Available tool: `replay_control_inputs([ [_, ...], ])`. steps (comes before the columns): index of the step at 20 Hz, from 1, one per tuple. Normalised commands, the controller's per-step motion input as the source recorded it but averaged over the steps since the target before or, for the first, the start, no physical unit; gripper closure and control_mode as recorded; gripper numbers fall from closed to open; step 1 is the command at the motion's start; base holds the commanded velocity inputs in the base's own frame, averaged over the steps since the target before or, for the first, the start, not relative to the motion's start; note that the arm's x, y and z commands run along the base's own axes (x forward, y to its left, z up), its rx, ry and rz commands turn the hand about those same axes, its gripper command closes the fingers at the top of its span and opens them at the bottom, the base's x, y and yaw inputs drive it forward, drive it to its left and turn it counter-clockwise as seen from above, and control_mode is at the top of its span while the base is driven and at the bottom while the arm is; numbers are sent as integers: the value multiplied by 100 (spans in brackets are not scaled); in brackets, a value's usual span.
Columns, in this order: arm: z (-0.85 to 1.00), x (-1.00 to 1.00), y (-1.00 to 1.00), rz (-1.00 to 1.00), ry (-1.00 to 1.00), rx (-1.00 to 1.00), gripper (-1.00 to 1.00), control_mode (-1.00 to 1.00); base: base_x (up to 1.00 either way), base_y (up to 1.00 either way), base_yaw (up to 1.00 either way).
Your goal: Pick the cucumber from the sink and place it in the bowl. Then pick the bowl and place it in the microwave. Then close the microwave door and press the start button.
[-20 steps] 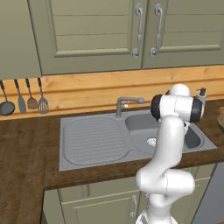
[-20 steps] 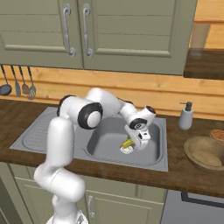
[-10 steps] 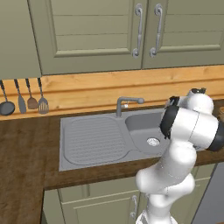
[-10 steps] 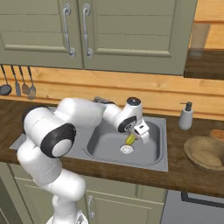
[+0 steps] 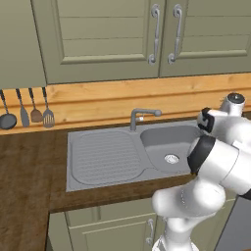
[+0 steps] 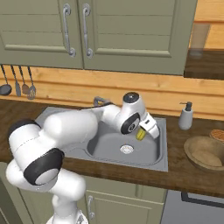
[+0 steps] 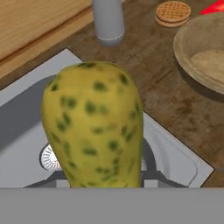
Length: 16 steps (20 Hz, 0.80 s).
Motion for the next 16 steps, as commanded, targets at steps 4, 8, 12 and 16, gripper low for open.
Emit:
replay_control_inputs([
  [4, 64, 1, -81, -14, 4, 0, 100, -100, 0, 0, 0],
  [8, 11, 5, -97, -22, 8, 0, 100, -100, 0, 0, 0],
  [12, -8, 19, -97, -28, 16, 1, 100, -100, 0, 0, 0],
  [16, -26, 1, -100, -26, 11, 8, 100, -100, 0, 0, 0],
])
